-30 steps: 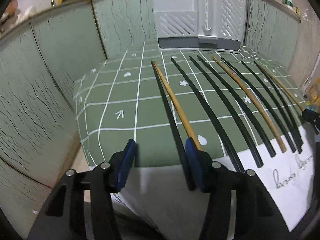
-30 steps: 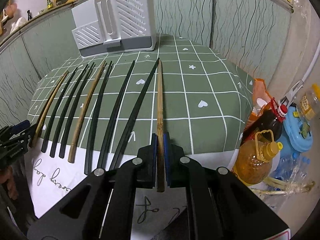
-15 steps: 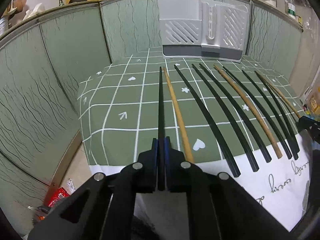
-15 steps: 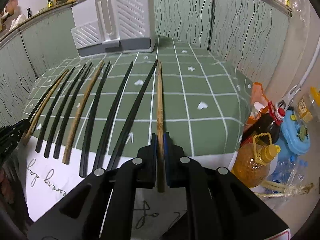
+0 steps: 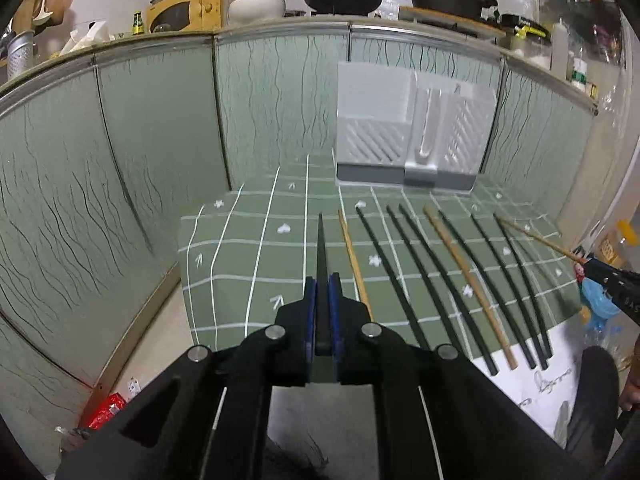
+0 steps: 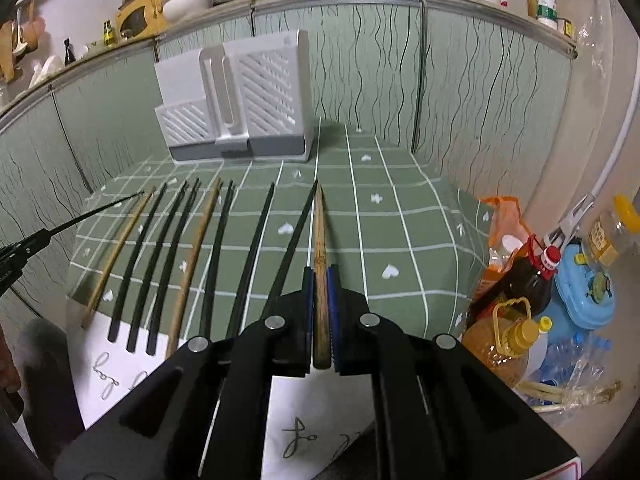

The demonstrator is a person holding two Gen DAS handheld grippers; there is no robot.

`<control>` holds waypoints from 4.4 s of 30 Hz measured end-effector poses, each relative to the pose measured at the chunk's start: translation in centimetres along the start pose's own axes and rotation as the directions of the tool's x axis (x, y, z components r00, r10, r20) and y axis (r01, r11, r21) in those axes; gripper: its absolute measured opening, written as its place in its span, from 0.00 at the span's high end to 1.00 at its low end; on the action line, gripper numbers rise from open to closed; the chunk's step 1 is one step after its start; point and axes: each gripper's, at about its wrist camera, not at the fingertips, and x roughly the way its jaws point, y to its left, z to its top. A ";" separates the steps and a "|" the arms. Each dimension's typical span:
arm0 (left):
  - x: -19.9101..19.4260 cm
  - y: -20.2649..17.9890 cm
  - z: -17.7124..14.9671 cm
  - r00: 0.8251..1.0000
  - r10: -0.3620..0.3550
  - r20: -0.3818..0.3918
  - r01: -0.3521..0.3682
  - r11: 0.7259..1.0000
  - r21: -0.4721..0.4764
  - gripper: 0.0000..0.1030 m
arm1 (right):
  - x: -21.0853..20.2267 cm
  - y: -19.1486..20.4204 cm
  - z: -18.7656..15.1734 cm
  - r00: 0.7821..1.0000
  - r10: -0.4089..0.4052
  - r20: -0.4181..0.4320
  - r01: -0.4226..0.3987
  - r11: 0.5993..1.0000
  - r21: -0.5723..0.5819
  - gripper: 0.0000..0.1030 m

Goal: Organize utensils
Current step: 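Lift both held chopsticks and carry them toward the white utensil holder, then lower the chopsticks into the holder slots and open both grippers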

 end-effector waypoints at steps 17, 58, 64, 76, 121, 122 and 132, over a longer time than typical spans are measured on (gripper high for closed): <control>-2.4 0.0 5.7 0.991 -0.047 0.125 0.046 0.999 0.012 0.93 | -2.2 0.1 5.9 0.990 0.034 0.137 -0.033 0.999 -0.011 0.94; -4.2 -3.1 21.4 0.948 -0.281 0.147 0.255 0.951 0.172 0.93 | -8.3 1.2 20.9 0.968 0.211 0.136 -0.186 0.967 -0.176 0.94; -4.9 -4.0 24.9 0.935 -0.314 0.164 0.283 0.941 0.187 0.93 | -8.8 1.1 24.1 0.965 0.222 0.142 -0.195 0.963 -0.184 0.94; -2.1 -8.9 29.0 0.902 -0.406 0.145 0.364 0.898 0.249 0.93 | -4.8 1.3 27.9 0.979 0.201 0.030 -0.190 0.959 -0.209 0.94; 0.9 -11.3 24.0 0.957 -0.225 0.181 0.157 0.932 0.327 0.04 | -4.6 0.8 25.3 0.975 0.119 0.185 -0.087 0.981 -0.173 0.08; 0.6 -11.0 23.7 0.957 -0.225 0.185 0.158 0.935 0.318 0.04 | -4.9 0.8 24.9 0.975 0.119 0.190 -0.086 0.981 -0.172 0.08; -2.2 -8.6 19.9 0.965 -0.166 0.203 0.115 0.964 0.238 0.04 | -8.3 1.1 20.9 0.965 0.110 0.237 -0.075 0.986 -0.151 0.08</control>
